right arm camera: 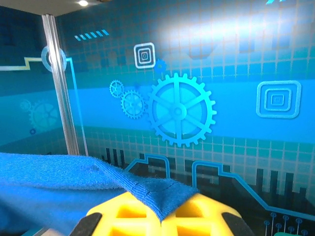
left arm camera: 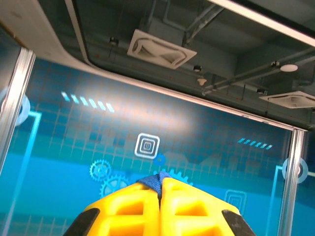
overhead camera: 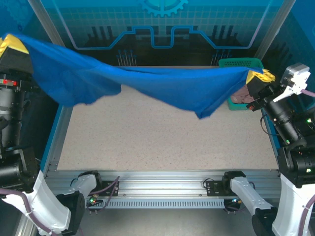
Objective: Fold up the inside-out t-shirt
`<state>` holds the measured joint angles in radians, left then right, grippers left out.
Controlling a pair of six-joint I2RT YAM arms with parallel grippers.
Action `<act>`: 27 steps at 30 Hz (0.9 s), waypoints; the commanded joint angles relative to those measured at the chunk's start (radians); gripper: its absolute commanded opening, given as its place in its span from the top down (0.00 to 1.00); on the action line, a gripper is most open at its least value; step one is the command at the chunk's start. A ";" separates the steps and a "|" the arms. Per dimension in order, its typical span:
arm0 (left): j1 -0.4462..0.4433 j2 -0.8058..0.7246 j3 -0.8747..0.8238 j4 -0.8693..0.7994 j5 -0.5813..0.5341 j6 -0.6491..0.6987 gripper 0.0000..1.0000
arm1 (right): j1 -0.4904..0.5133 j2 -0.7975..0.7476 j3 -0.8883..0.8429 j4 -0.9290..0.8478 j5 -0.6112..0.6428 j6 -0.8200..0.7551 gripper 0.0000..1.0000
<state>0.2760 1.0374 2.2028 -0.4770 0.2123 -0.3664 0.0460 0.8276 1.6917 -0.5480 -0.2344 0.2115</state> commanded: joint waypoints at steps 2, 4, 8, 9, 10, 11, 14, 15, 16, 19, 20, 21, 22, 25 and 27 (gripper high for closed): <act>0.002 0.105 -0.019 0.043 -0.036 0.008 1.00 | 0.012 0.038 0.002 0.016 0.037 -0.012 1.00; 0.002 0.156 -0.037 0.070 -0.026 -0.005 1.00 | 0.013 0.069 -0.012 0.039 0.040 -0.009 1.00; -0.012 0.312 -0.075 0.137 -0.018 -0.024 1.00 | 0.015 0.179 -0.058 0.110 0.071 -0.004 1.00; -0.027 0.365 -0.078 0.150 -0.025 -0.009 1.00 | 0.016 0.219 -0.071 0.132 0.087 -0.006 1.00; -0.045 0.411 -0.076 0.153 -0.038 0.008 1.00 | 0.016 0.258 -0.080 0.149 0.104 -0.010 1.00; -0.061 0.472 -0.066 0.158 -0.042 0.022 1.00 | 0.017 0.306 -0.086 0.165 0.125 -0.015 0.99; -0.102 0.678 -0.011 0.162 -0.051 0.052 1.00 | 0.017 0.474 -0.091 0.218 0.196 -0.036 0.97; -0.112 0.745 0.013 0.167 -0.056 0.056 1.00 | 0.018 0.533 -0.089 0.239 0.219 -0.040 0.97; -0.121 0.828 0.042 0.176 -0.054 0.057 1.00 | 0.018 0.611 -0.081 0.267 0.240 -0.042 0.96; -0.146 1.113 0.258 0.124 -0.057 0.054 0.91 | 0.012 0.873 0.038 0.285 0.296 -0.019 0.89; -0.154 1.230 0.397 0.066 -0.065 0.052 0.83 | 0.012 0.980 0.116 0.253 0.311 -0.017 0.84; -0.159 1.326 0.517 0.020 -0.066 0.047 0.75 | 0.009 1.073 0.207 0.202 0.316 -0.012 0.79; -0.164 1.424 0.645 -0.019 -0.068 0.036 0.62 | 0.002 1.164 0.314 0.129 0.313 0.002 0.73; -0.165 1.505 0.687 -0.023 -0.099 -0.016 0.33 | 0.006 1.347 0.555 -0.075 0.322 -0.013 0.61; -0.166 1.437 0.539 0.012 -0.112 -0.038 0.23 | 0.019 1.367 0.575 -0.156 0.329 -0.035 0.57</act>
<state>0.1097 2.5896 2.7651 -0.4805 0.1398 -0.3649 0.0521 2.2215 2.1651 -0.5106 0.0582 0.1978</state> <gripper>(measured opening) 0.741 0.417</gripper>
